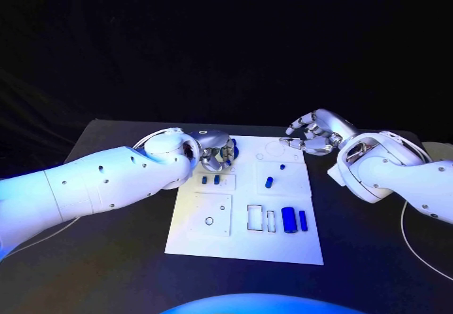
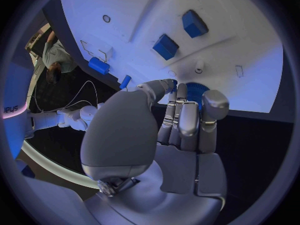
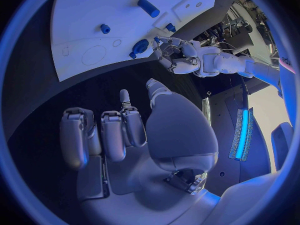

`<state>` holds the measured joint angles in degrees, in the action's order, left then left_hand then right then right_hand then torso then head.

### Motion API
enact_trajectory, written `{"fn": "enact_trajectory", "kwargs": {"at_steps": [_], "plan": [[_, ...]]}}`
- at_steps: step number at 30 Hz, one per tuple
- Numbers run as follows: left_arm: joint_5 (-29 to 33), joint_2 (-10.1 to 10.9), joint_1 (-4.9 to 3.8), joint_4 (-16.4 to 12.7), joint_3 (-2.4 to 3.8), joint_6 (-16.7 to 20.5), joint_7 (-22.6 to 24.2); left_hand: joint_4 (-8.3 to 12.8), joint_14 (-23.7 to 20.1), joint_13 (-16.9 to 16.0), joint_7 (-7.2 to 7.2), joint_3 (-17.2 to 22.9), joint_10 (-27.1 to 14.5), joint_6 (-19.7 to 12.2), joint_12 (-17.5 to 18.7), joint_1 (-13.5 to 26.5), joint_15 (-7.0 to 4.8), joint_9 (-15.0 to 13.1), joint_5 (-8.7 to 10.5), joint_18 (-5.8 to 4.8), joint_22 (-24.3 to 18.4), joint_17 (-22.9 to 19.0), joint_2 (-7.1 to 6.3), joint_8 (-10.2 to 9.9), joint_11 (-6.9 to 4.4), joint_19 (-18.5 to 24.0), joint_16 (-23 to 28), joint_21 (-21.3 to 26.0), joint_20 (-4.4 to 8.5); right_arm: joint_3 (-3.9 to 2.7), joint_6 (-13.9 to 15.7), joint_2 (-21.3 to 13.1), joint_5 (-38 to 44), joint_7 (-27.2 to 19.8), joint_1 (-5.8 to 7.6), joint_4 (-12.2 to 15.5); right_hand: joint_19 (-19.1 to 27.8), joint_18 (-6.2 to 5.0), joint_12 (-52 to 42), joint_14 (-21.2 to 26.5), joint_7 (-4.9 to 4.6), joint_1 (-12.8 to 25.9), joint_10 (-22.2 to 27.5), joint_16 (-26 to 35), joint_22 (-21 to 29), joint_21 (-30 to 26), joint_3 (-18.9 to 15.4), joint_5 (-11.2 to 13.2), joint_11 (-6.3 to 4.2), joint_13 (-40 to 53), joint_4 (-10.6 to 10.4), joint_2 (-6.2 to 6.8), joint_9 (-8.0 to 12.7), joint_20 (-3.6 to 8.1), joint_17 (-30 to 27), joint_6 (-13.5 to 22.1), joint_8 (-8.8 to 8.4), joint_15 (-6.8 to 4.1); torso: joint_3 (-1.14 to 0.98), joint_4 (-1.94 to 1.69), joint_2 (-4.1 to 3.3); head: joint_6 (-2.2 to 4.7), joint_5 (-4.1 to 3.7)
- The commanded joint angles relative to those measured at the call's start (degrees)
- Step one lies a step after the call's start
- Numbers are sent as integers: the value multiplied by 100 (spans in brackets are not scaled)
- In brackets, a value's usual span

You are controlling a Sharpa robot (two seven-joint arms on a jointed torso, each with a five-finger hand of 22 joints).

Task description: Assemble the parts on the task board

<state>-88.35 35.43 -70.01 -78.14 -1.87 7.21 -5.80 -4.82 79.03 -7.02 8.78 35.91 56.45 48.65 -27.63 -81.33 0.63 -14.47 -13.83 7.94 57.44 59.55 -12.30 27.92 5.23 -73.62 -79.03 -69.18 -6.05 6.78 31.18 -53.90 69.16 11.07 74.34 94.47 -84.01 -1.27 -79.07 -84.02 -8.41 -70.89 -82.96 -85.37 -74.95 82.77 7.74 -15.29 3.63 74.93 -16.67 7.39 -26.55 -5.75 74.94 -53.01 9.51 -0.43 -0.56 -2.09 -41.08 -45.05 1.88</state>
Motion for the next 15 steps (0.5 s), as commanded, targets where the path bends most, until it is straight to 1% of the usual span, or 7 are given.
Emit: {"fn": "enact_trajectory", "kwargs": {"at_steps": [1, 3, 4, 6, 8, 12, 15], "plan": [[202, 88, -4, -115, 50, 267, 50, 21, 40, 12, 6, 7, 50, 51, 55, 53, 19, 9, 13, -100, 9, -1, -18, -29, -6, 9, -13, -24, -46, 0, -16, -2, 39, -29, -3, 1, -165, -69, 29, -332, 27, 49, 29, 24, -1023, -25, -1, -35, -25, 579, 1, -18, -9, 36, 282, 6, 27, -32, 2, -2, 0, 18, 14], [231, 154, -5, -173, 79, 286, 43, 23, 42, 15, 6, 7, 52, 54, 64, 56, 19, 9, 12, -101, 11, 1, -21, -34, -5, 7, -15, -26, -46, 0, -15, -3, 39, -30, -4, 1, -165, -69, 29, -332, 27, 49, 29, 24, -1023, -25, -1, -35, -25, 579, 1, -18, -9, 36, 282, 6, 27, -32, -1, 4, -2, 24, 21], [264, 221, -6, -229, 102, 294, 37, 22, 45, 18, 7, 8, 57, 58, 71, 60, 20, 9, 12, -103, 22, 6, -21, -37, -5, 2, -18, -33, -47, 0, -16, -5, 39, -31, -4, 0, -165, -69, 29, -332, 27, 49, 29, 24, -1023, -25, -1, -35, -25, 579, 1, -18, -9, 36, 282, 6, 27, -32, -1, 1, -1, 22, 23], [299, 295, -6, -283, 120, 274, 24, 23, 48, 24, 8, 6, 70, 67, 88, 71, 20, 9, 13, -104, 26, 7, -27, -45, -4, 0, -21, -37, -50, 0, -16, -8, 39, -31, -4, 0, -165, -69, 29, -332, 27, 49, 29, 24, -1023, -25, -1, -35, -25, 579, 1, -18, -9, 36, 282, 6, 27, -32, 0, 0, -3, 24, 24], [328, 351, -7, -314, 129, 228, 10, 23, 50, 26, 7, 5, 76, 72, 95, 75, 20, 9, 13, -104, 29, 8, -29, -48, -4, -2, -22, -40, -51, 0, -17, -11, 39, -31, -5, 0, -165, -69, 29, -332, 27, 49, 29, 24, -1023, -25, -1, -35, -25, 579, 1, -18, -9, 36, 282, 6, 27, -32, 1, -5, -4, 23, 17], [396, 488, -8, -344, 140, 62, -36, 23, 51, 33, 5, 2, 91, 83, 115, 88, 20, 9, 14, -103, 29, -1, -37, -57, -5, -1, -23, -41, -53, 0, -19, -20, 39, -29, -6, 2, -165, -69, 29, -332, 27, 49, 29, 24, -1023, -25, -1, -35, -25, 579, 1, -18, -9, 36, 282, 6, 27, -32, -5, -3, -6, 19, 32], [428, 553, -7, -330, 141, -38, -60, 21, 47, 36, 5, 0, 94, 84, 121, 94, 21, 9, 14, -102, 24, -13, -41, -61, -5, 2, -19, -38, -54, 0, -20, -21, 39, -29, -7, 0, -165, -69, 29, -332, 27, 49, 29, 24, -1023, -25, -1, -35, -25, 579, 1, -18, -9, 36, 282, 6, 27, -32, -4, -4, -6, 13, 37]]}}
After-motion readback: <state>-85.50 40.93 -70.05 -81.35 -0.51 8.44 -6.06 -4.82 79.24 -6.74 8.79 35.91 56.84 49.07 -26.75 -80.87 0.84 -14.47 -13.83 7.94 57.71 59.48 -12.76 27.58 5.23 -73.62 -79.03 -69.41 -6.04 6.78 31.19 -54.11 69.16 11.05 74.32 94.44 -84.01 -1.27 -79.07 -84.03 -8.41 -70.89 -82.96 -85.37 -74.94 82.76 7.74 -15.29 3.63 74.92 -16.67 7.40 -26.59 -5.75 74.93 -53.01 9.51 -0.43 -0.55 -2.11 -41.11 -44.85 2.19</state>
